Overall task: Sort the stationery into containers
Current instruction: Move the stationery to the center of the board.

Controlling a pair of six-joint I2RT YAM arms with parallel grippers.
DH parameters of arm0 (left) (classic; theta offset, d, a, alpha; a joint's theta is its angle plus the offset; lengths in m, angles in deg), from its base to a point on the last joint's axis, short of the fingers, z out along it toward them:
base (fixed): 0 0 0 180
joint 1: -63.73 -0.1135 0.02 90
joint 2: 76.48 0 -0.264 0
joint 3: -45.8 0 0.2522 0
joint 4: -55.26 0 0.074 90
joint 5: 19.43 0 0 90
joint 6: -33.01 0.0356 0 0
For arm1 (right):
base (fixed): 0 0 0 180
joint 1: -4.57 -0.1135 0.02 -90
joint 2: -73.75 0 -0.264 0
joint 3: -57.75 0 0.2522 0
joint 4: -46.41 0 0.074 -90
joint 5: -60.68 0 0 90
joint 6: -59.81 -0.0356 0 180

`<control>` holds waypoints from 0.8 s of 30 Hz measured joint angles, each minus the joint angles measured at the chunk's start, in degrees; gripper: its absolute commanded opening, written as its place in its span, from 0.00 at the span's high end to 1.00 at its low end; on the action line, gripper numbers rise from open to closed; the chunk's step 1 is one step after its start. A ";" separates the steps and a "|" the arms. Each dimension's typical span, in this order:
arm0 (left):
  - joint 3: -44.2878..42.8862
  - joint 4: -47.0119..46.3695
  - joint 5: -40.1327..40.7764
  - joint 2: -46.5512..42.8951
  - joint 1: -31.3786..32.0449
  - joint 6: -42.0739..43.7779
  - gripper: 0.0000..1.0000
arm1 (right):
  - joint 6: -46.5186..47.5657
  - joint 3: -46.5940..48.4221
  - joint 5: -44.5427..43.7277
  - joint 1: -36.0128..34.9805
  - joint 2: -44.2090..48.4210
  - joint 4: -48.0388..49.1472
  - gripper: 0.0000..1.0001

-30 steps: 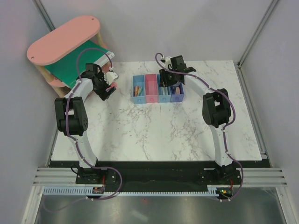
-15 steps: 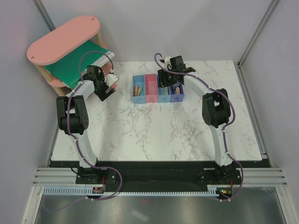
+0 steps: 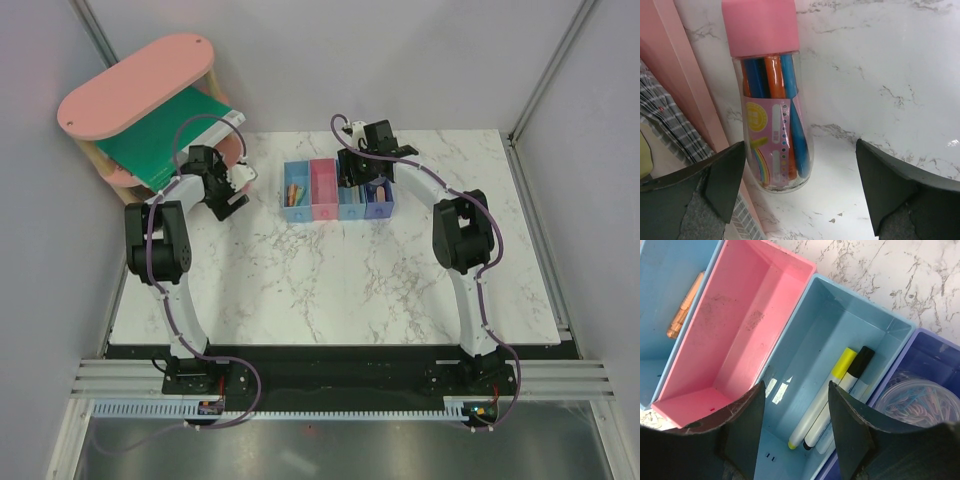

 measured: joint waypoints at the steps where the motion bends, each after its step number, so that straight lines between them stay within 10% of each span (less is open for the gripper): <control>1: 0.20 -0.11 -0.28 -0.02 0.00 0.15 0.10 | -0.09 0.00 -0.02 0.00 0.00 0.11 0.40; 7: 1.97 -0.90 -2.21 -0.63 -0.20 0.59 0.35 | -0.33 -0.22 -0.04 0.00 0.07 0.33 0.40; 16: 5.62 -2.56 -3.72 -2.60 -0.20 1.42 0.48 | -0.83 -2.01 0.00 -0.07 1.44 0.31 0.40; 24: 7.34 -2.58 -4.42 -3.89 0.46 1.38 0.89 | -0.87 -4.24 0.00 -0.17 3.76 0.17 0.39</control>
